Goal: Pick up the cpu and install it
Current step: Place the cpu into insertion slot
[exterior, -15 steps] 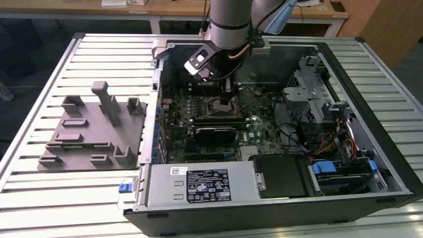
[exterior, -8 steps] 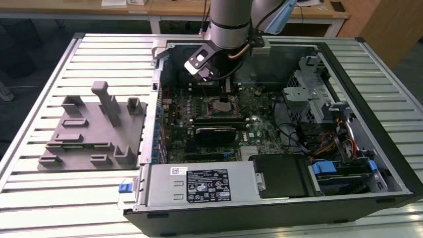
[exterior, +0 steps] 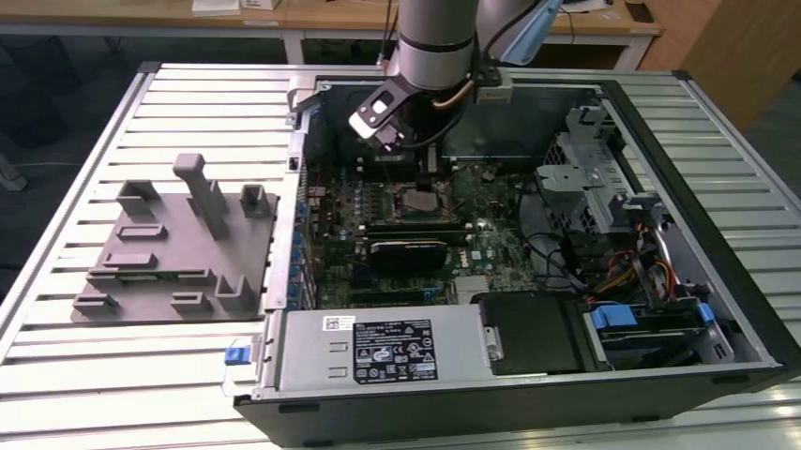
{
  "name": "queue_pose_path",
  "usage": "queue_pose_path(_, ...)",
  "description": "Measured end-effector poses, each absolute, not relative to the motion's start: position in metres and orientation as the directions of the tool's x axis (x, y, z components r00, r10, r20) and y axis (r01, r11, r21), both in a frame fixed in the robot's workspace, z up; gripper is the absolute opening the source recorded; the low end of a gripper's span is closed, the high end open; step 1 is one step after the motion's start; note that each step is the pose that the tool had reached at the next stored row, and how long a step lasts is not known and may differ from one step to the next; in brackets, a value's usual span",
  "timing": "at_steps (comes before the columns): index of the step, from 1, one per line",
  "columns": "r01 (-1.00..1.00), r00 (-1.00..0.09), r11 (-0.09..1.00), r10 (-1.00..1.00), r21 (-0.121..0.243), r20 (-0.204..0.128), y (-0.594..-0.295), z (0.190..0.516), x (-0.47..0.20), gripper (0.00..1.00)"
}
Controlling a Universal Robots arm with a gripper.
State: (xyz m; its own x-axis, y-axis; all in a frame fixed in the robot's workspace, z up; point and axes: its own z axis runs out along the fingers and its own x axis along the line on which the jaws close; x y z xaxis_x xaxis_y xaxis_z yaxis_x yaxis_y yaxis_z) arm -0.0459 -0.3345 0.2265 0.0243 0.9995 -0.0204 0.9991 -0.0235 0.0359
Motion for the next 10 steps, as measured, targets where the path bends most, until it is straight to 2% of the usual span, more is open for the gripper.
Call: queue_pose_path(10, 0.999, 0.0, 0.001, 1.0, 0.036, -0.017, -0.335, 0.24, -0.046, 0.11)
